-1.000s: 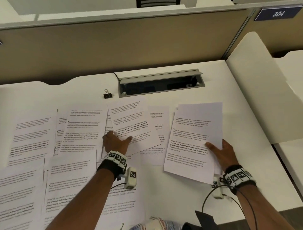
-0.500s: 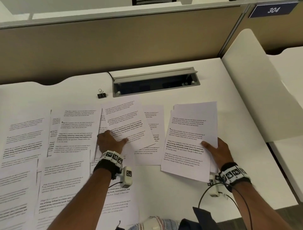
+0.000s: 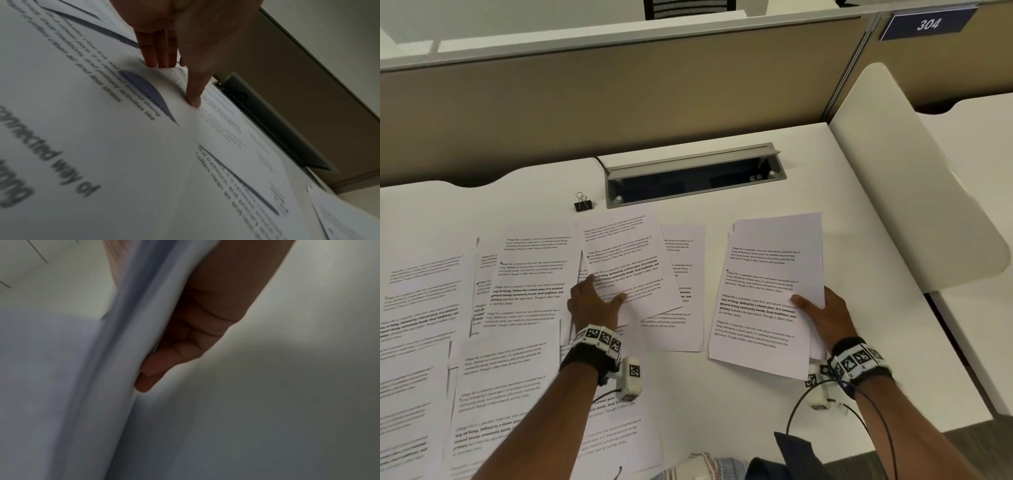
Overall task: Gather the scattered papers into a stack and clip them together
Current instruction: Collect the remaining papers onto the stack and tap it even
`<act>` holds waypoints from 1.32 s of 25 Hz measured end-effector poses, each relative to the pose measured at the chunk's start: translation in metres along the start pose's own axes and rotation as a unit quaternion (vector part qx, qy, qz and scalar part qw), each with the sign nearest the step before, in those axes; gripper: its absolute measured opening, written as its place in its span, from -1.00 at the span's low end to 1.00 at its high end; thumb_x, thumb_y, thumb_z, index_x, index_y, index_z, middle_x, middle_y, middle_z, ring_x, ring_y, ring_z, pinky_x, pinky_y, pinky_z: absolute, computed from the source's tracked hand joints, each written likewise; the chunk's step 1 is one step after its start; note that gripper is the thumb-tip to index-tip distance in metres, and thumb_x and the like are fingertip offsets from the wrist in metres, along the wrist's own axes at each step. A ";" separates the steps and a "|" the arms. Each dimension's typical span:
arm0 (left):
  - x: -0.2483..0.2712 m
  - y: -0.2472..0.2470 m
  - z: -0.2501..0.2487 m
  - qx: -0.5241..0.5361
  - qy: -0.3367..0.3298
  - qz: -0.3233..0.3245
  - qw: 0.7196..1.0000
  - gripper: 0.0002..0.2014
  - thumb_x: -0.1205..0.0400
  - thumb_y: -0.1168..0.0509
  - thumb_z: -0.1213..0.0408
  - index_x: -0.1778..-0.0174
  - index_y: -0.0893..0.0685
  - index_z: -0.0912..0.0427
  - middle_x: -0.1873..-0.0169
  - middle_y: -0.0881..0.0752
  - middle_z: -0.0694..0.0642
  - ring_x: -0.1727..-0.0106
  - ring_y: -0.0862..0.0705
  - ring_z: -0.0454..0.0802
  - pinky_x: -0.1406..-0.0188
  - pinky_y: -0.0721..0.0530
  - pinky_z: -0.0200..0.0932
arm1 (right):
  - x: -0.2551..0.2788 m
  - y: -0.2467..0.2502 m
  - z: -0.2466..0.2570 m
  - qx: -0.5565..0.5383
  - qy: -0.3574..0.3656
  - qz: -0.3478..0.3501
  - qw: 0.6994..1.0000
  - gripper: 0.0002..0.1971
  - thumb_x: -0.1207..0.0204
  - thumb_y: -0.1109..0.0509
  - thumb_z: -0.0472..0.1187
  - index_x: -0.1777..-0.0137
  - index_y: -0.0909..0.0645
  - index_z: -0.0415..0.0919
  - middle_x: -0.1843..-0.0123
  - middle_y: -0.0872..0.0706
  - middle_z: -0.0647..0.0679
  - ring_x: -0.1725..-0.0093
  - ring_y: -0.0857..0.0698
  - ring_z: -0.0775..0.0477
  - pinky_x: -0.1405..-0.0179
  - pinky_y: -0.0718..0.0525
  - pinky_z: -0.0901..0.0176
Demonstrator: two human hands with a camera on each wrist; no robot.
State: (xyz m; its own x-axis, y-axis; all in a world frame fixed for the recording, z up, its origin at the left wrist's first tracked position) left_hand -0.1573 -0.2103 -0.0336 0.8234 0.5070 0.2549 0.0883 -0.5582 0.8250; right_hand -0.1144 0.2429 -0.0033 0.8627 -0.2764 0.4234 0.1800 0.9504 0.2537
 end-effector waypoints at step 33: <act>0.077 -0.028 -0.076 0.127 -0.121 0.186 0.967 -0.40 -0.54 -0.49 -0.12 -0.43 -0.53 0.06 -0.24 -0.59 0.04 -0.25 -0.67 0.13 -0.21 -0.73 0.09 | 0.002 -0.006 -0.009 -0.118 -0.006 0.008 0.993 -0.55 -0.44 -0.63 -0.36 -0.33 -0.65 -0.26 -0.15 -0.83 -0.04 0.04 -0.85 0.15 0.23 -0.76 0.43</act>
State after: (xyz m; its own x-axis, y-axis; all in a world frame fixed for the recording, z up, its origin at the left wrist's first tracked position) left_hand -0.1386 -0.1061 0.0016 0.9288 0.0880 0.3600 -0.1309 -0.8309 0.5408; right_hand -0.1097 0.2384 -0.0115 0.8607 -0.2614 0.4368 0.2737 0.9611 0.0357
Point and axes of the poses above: each hand's wrist, its own x-axis away from the middle knuckle, its own y-axis out of the back of the hand, z = x × y, the point moved 2 cm from there along -x, towards the middle knuckle
